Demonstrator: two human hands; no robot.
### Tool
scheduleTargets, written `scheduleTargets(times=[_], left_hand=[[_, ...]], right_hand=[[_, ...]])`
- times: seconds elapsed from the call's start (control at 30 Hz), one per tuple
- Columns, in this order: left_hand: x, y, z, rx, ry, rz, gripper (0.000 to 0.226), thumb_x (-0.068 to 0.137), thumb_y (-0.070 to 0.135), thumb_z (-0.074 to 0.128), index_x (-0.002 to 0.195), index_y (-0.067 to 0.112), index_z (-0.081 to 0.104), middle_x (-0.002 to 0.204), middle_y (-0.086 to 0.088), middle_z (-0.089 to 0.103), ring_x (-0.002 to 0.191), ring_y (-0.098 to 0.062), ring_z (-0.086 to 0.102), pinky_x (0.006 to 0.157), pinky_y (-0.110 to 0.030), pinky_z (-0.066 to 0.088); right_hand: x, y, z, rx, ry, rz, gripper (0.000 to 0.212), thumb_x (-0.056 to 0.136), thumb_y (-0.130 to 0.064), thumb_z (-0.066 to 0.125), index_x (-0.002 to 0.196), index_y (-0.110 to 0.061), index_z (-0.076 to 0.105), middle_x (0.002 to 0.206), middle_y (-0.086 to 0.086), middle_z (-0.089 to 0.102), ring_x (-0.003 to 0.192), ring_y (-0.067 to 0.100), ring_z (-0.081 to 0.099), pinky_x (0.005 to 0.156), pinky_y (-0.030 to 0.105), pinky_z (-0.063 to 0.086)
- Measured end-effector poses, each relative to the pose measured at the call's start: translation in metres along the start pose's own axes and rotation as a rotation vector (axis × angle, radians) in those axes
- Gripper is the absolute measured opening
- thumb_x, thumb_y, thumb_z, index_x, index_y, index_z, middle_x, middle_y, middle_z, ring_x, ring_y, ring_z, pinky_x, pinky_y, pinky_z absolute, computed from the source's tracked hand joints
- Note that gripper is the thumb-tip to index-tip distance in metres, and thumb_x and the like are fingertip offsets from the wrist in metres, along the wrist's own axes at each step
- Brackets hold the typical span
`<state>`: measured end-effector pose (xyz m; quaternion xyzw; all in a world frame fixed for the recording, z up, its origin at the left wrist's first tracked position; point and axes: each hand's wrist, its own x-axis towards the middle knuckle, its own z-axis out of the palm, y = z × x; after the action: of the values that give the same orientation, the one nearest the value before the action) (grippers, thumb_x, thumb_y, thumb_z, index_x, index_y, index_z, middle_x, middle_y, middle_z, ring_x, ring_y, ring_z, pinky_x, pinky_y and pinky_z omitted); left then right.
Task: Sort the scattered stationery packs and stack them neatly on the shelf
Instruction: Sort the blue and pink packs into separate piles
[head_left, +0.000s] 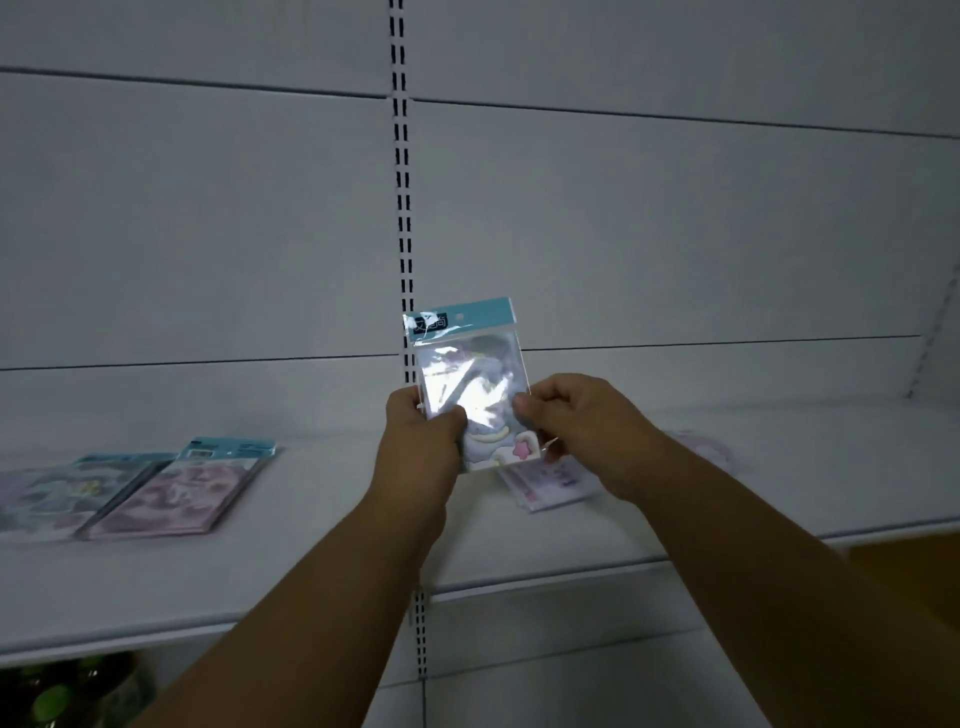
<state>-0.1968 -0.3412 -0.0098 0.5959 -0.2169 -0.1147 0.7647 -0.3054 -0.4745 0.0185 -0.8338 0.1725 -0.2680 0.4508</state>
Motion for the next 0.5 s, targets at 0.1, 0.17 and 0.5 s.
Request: scheduleTargets(times=[0.1, 0.17, 0.5], left_hand=[[0.006, 0.001, 0.022, 0.003, -0.13, -0.051, 0.022, 0.084, 0.012, 0.06, 0.103, 0.023, 0.054, 0.094, -0.005, 0.07, 0.075, -0.022, 0.073, 0.06, -0.039, 0.061], [0.011, 0.003, 0.038, -0.015, -0.241, -0.053, 0.019, 0.084, 0.018, 0.06, 0.102, 0.02, 0.057, 0.092, -0.008, 0.073, 0.072, -0.021, 0.074, 0.06, -0.039, 0.061], [0.016, -0.001, 0.174, -0.049, -0.551, -0.104, 0.006, 0.089, 0.014, 0.064, 0.085, 0.01, 0.068, 0.069, -0.008, 0.072, 0.047, -0.015, 0.061, 0.046, -0.024, 0.051]], right_hand=[[-0.014, -0.006, -0.022, 0.096, 0.103, 0.015, 0.011, 0.082, -0.019, 0.073, 0.083, -0.008, 0.069, 0.075, 0.012, 0.074, 0.06, 0.02, 0.067, 0.053, 0.027, 0.054], [-0.025, -0.006, -0.043, 0.162, 0.163, 0.036, 0.006, 0.083, -0.009, 0.071, 0.079, -0.007, 0.068, 0.071, 0.011, 0.074, 0.059, 0.019, 0.068, 0.05, 0.028, 0.055], [-0.085, 0.021, -0.169, -0.076, 0.393, 0.25, 0.015, 0.081, -0.015, 0.074, 0.078, -0.001, 0.069, 0.069, 0.013, 0.074, 0.058, 0.019, 0.07, 0.05, 0.027, 0.056]])
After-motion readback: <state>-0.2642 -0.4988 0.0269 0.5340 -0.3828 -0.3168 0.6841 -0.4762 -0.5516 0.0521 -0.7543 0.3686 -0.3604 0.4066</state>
